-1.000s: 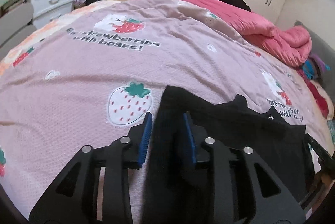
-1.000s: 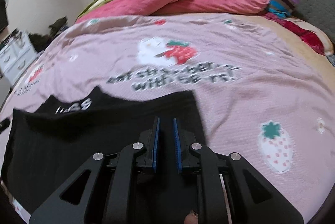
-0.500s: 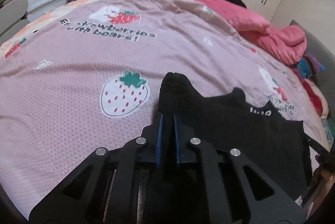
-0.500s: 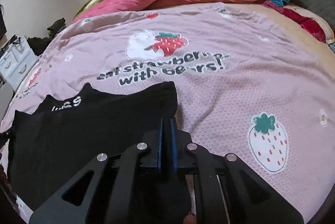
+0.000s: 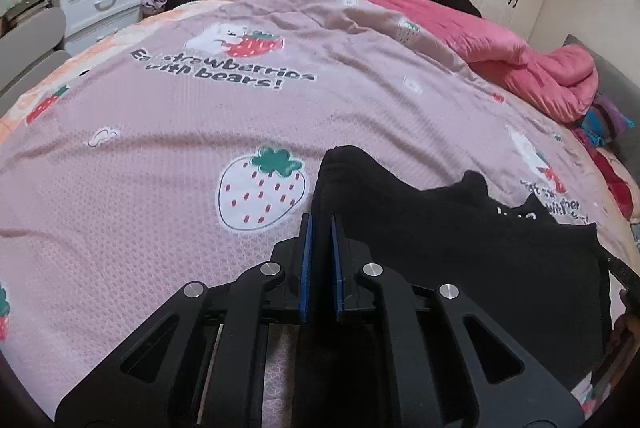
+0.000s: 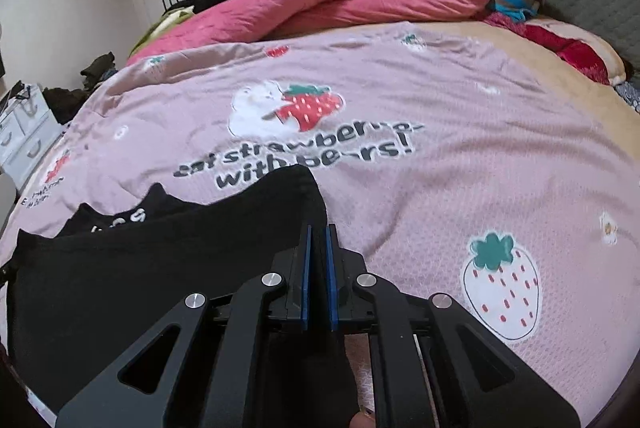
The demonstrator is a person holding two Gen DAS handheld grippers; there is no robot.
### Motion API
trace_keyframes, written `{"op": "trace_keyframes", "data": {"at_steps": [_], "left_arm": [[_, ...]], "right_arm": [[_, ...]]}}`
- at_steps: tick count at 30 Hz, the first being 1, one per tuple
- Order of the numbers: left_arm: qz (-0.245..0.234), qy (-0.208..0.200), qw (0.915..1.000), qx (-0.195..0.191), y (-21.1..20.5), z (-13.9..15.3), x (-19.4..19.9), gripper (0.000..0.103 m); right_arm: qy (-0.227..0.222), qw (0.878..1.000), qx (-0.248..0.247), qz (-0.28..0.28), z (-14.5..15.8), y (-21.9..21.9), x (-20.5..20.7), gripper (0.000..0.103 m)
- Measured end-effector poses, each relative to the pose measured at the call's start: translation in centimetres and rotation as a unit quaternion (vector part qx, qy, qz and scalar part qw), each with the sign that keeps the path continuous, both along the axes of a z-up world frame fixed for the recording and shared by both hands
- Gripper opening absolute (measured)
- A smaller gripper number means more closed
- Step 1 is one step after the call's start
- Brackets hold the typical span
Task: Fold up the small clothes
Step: 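Move both open tools to the sides of the folded black sweater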
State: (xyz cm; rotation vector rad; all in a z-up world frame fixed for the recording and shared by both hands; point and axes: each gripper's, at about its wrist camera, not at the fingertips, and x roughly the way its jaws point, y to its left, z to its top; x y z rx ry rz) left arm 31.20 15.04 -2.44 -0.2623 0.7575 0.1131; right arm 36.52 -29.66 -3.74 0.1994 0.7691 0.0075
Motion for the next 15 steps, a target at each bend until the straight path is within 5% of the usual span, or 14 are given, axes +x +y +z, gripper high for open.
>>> {"op": "trace_keyframes", "data": {"at_steps": [7,15], "left_arm": [[0.005,0.008,0.9999,0.013,-0.2,-0.1,-0.6,0.008],[0.011,0.019,0.9993,0.031,-0.4,-0.3,-1.4,0.023]], "right_arm": [[0.014,1.0,-0.006,-0.011,-0.5,0.0,-0.6,0.009],[0.008,1.0,0.01,-0.027,0.2,-0.8,-3.3,0.048]]}}
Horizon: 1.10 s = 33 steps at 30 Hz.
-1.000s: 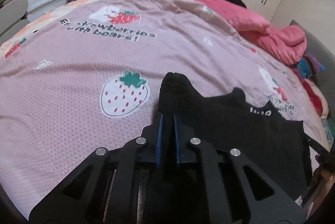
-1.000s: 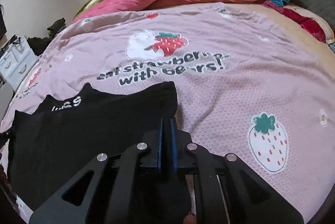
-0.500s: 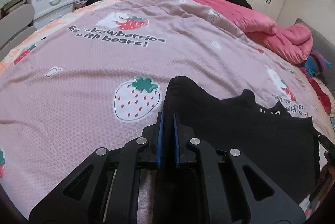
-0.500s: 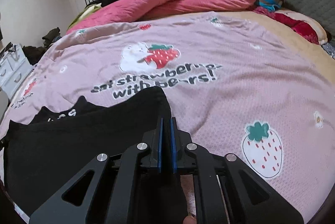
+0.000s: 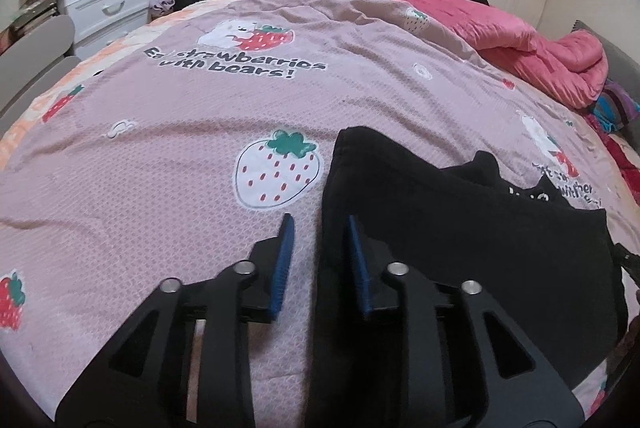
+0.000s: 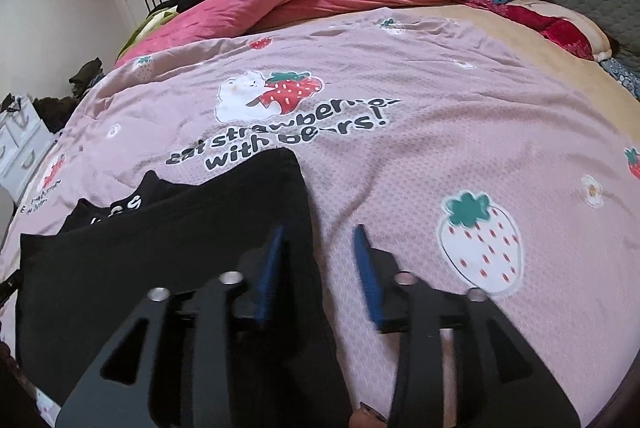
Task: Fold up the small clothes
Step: 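Move both open tools to the sides of the folded black sweater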
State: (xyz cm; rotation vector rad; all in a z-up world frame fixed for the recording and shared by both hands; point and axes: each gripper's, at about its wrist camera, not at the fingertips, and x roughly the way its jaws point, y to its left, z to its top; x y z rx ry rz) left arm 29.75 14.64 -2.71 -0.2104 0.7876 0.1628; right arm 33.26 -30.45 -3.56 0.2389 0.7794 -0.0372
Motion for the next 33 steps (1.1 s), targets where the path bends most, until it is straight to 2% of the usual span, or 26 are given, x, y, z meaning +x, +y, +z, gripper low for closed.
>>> {"op": "trace_keyframes", "data": {"at_steps": [5,8,12,14,17,19,24,28,33], "left_arm": [[0.007,0.006,1.0,0.001,0.1,-0.3,-1.0,0.034],[0.013,0.011,0.9999,0.003,0.1,-0.4,-2.0,0.043],[0.024,0.01,0.9997,-0.003,0.5,-0.1,-3.4,0.055],[0.03,0.009,0.9995,0.001,0.8,0.2,-3.9,0.06],[0.044,0.007,0.9989,0.013,1.4,0.8,-4.5,0.074],[0.054,0.003,0.9984,0.015,2.0,1.2,-4.8,0.078],[0.075,0.008,0.9969,0.021,3.4,1.6,-5.1,0.092],[0.083,0.013,0.9963,0.02,4.0,1.7,-5.1,0.093],[0.082,0.017,0.9964,0.018,4.6,1.7,-5.0,0.093]], "right_arm": [[-0.004,1.0,-0.007,0.01,0.4,0.5,-2.3,0.055],[-0.005,1.0,-0.011,0.021,0.7,1.1,-3.8,0.056],[-0.031,0.998,0.008,0.049,2.2,2.6,-5.5,0.072],[-0.041,0.997,0.014,0.069,2.6,3.8,-6.4,0.078],[-0.046,0.994,0.01,0.101,3.2,5.9,-7.6,0.084],[-0.051,0.991,0.004,0.125,3.4,7.7,-8.2,0.087],[-0.066,0.977,-0.018,0.201,4.1,13.5,-10.1,0.094],[-0.077,0.959,-0.047,0.269,4.2,18.7,-11.6,0.094],[-0.079,0.937,-0.092,0.327,3.4,24.0,-12.8,0.095]]}}
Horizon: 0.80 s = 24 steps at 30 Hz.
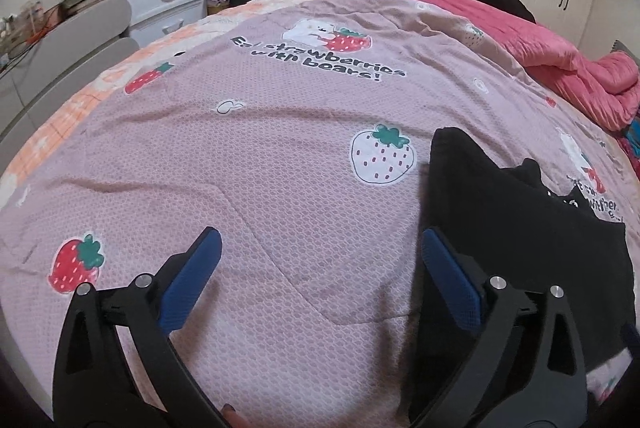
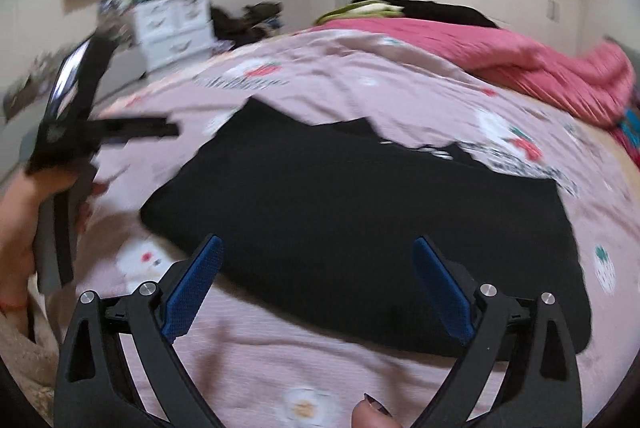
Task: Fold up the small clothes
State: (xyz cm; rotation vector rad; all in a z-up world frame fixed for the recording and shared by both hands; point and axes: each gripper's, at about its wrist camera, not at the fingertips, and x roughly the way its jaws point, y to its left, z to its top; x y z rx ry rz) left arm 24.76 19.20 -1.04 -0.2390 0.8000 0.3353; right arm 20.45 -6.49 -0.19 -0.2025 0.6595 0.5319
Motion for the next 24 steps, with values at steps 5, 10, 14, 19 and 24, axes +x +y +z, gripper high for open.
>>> {"op": "trace_keyframes", "data": {"at_steps": [5,10,14,19,24], "left_arm": [[0.004,0.0,1.0,0.005,0.4,0.3,0.4,0.094],[0.009,0.005,0.9999,0.013,0.8,0.2,0.9,0.094],[0.008,0.01,0.9999,0.01,1.0,0.0,1.6,0.094],[-0.004,0.015,0.9999,0.005,0.3,-0.4,2.4,0.094],[-0.016,0.017,0.9997,0.003,-0.6,-0.4,3.6,0.093]], "right_arm": [[-0.011,0.998,-0.055,0.029,-1.4,3.6,-0.6,0.095],[-0.016,0.995,-0.091,0.042,-2.7,5.9,-0.3,0.095],[-0.032,0.99,-0.135,0.038,-3.5,7.4,0.3,0.095],[-0.042,0.983,-0.176,0.029,-4.6,9.1,1.9,0.097],[-0.072,0.978,-0.196,0.018,-4.7,9.5,2.8,0.096]]}}
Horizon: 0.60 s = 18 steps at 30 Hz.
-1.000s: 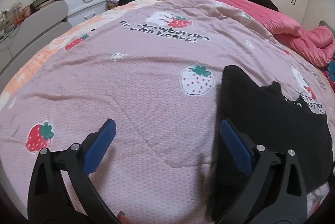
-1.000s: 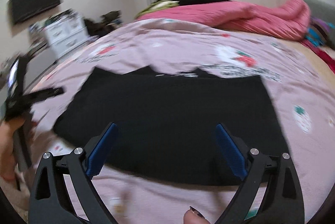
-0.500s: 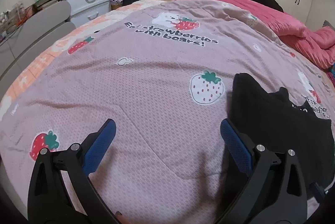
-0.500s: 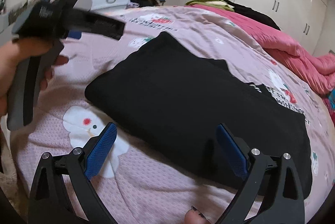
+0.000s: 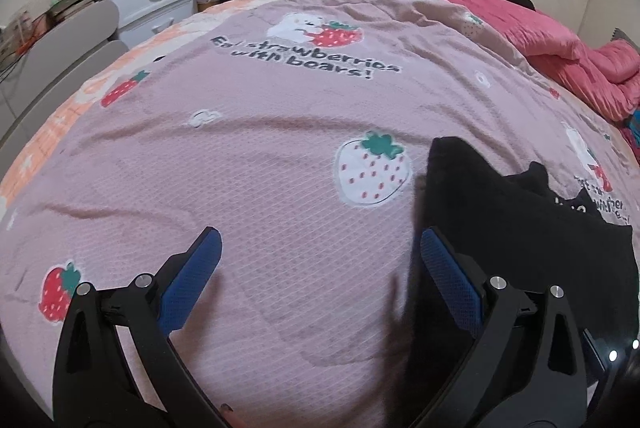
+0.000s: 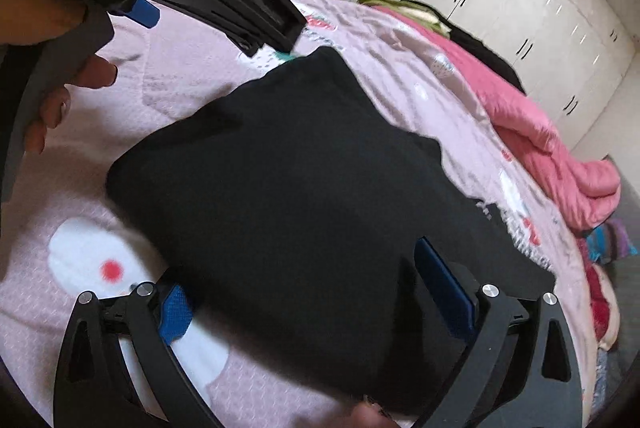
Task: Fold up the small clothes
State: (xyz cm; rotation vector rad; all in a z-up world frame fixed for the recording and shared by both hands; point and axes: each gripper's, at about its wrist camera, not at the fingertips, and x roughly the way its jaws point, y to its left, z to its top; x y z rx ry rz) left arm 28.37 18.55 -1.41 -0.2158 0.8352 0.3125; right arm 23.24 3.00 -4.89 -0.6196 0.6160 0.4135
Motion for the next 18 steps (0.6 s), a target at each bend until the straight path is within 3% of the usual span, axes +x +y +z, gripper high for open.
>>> {"op": "trace_keyframes", "data": {"at_steps": [2,4,6,9,18], "left_arm": [[-0.006,-0.004,1.0,-0.004,-0.4,0.2,0.5,0.093],[-0.012,-0.009,0.9998,-0.01,-0.8,0.4,0.8,0.093],[-0.022,-0.013,0.9994,-0.025,-1.4,0.5,1.1,0.093],[-0.029,-0.012,0.9989,-0.034,-2.2,0.4,1.5,0.093],[-0.075,-0.004,0.9957,-0.055,-4.8,-0.2,2.8,0.093]], "right_arm": [[-0.02,1.0,-0.003,-0.006,0.1,-0.1,-0.3,0.095],[-0.033,0.999,0.002,0.006,0.3,-0.2,-0.7,0.074],[-0.035,0.999,0.018,0.024,0.7,-0.6,-1.1,0.041],[-0.042,0.998,0.043,0.026,1.3,-1.5,-1.3,0.025],[-0.048,0.993,0.109,0.012,2.9,-4.3,-1.2,0.02]]}}
